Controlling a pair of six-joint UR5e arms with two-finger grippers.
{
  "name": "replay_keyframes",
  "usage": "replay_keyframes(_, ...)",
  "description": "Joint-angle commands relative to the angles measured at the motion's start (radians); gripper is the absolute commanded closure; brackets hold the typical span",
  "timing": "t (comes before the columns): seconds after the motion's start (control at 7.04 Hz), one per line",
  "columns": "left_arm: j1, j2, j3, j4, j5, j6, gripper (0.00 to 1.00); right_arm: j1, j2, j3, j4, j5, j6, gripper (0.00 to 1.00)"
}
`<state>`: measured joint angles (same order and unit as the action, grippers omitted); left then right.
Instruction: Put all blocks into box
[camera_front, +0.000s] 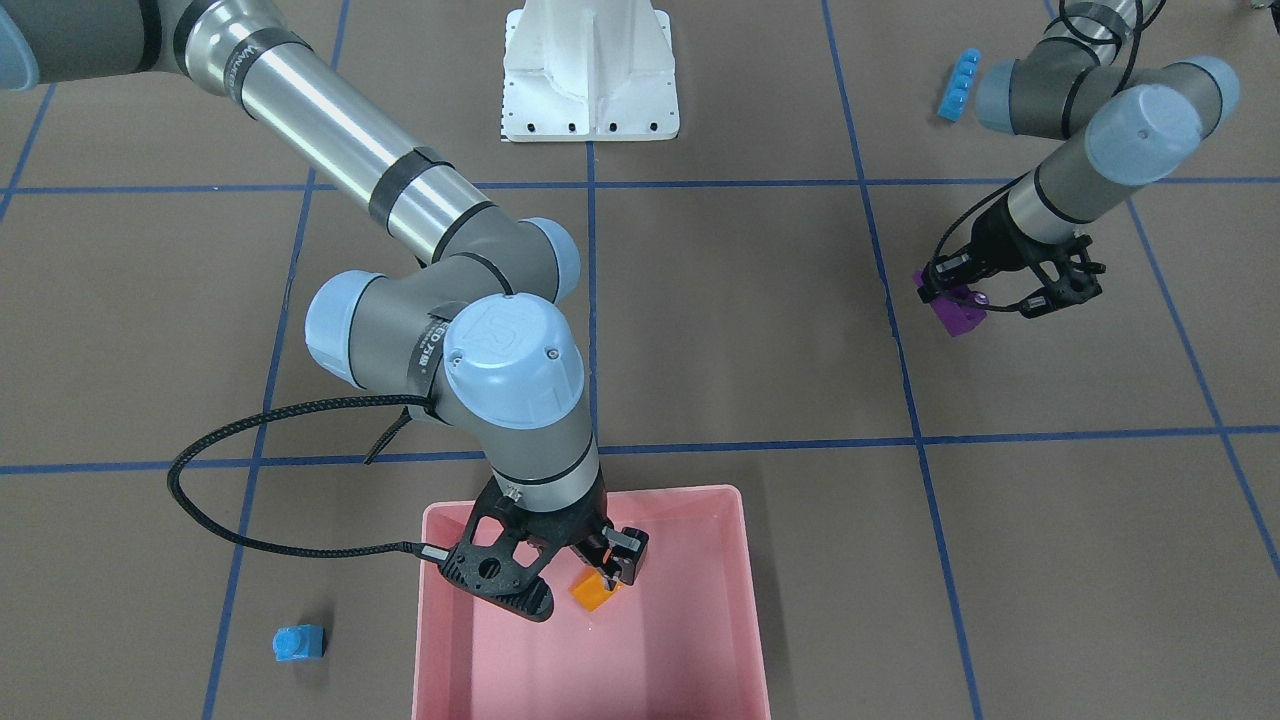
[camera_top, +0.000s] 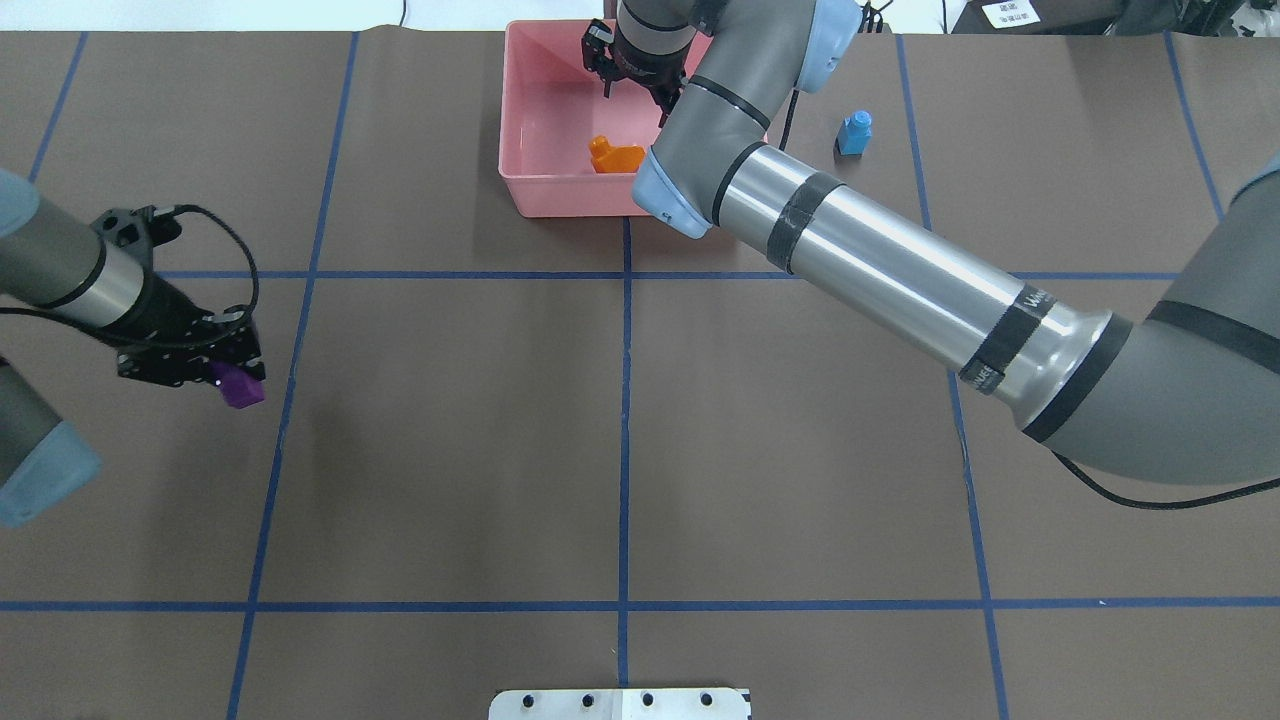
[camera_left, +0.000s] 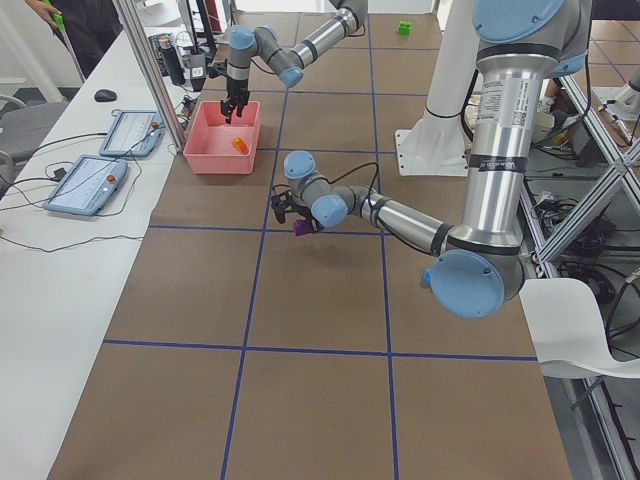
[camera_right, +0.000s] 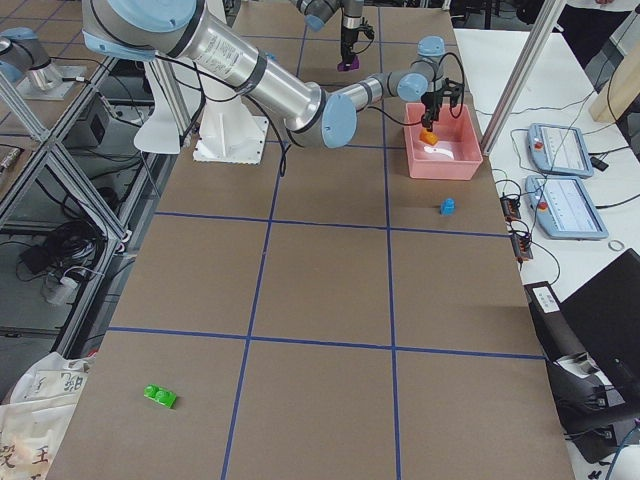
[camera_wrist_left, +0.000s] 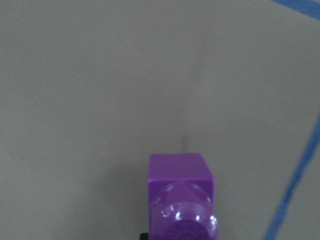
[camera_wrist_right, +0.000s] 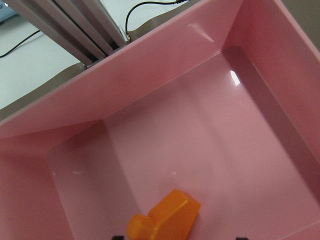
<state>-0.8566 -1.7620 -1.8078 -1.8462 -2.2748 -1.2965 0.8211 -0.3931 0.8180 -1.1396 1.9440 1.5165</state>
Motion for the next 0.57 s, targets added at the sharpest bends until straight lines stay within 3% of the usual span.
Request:
replay_keyframes(0.0, -0.027, -0.387, 0.084, 0.307, 0.008, -0.026, 1.0, 0.088, -0.146, 0.166, -0.009, 0.146, -0.033, 0.0)
replay_keyframes(0.14, -0.031, -0.531, 0.228, 0.302, 0.008, -0.061, 1.0, 0.116, -0.192, 0.184, -0.006, 0.173, -0.105, 0.0)
replay_keyframes(0.43, -0.042, -0.796, 0.582, 0.178, 0.073, -0.098, 1.0, 0.148, -0.259, 0.158, -0.003, 0.126, -0.258, 0.0)
